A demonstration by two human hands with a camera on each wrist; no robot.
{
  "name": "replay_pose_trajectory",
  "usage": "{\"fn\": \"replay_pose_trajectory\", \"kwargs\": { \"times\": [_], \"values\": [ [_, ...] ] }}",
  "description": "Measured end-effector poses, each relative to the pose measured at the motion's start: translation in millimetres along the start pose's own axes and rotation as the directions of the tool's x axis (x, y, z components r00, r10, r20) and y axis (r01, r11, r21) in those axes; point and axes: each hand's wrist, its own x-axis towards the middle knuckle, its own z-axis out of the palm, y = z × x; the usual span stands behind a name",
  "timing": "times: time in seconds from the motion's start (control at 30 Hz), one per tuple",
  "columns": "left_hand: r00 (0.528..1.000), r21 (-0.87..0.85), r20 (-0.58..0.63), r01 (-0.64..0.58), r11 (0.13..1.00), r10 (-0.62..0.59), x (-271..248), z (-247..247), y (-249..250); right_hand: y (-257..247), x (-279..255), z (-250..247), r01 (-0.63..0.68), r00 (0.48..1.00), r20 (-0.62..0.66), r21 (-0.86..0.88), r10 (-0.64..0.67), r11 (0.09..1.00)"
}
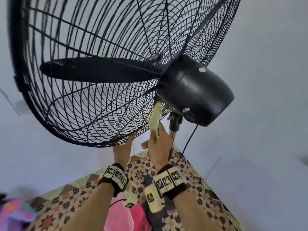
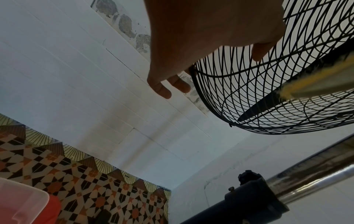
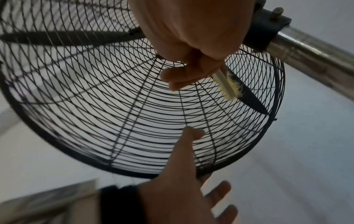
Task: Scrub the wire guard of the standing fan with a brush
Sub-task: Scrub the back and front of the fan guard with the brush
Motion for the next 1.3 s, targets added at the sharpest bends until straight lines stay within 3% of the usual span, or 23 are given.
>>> {"fn": "replay_pose_trajectory", "kwargs": {
  "times": [0.1,0.27,0.5,0.7,0.8,0.97,1.1,1.2,1.3],
  "values": [
    [1.000,-0.005,0.012,-0.015,1.000,0.015,-6,2,3,0,-20,-10,0.067,0.997,0.050,-0.035,-0.066,0.997],
    [0.999,-0.020,0.032,0.017,1.000,-0.016,-2,4,3,-7,20,-10,0.026,0.993,-0.114,-0.060,-0.033,0.998],
    [0.999,-0.019,0.038,0.024,1.000,-0.024,2,-2,-3,10,-8,-21,0.140,0.988,0.071,-0.073,-0.135,0.987],
    [1.000,-0.001,0.027,0.009,1.000,-0.009,-1,1,3,-1,14,-10,0.073,0.990,-0.117,-0.075,-0.082,0.994],
    [0.999,0.015,0.013,0.033,0.999,-0.033,-1,-2,2,-8,15,4,0.045,0.993,-0.112,0.014,-0.043,0.999],
    [0.999,0.028,0.033,0.037,0.999,-0.038,-1,-2,2,11,-16,-5,0.180,0.984,-0.017,-0.005,-0.180,0.984],
    [0.999,0.017,0.038,0.004,1.000,-0.005,-4,-1,3,11,8,-5,0.135,0.976,-0.172,-0.018,-0.136,0.991],
    [1.000,0.011,0.018,0.006,1.000,-0.006,-4,-2,6,2,26,17,0.084,0.977,-0.197,-0.021,-0.087,0.996],
    [1.000,0.007,0.007,0.017,1.000,-0.017,-4,-4,4,4,20,24,0.134,0.974,-0.186,0.027,-0.127,0.991]
  ]
}}
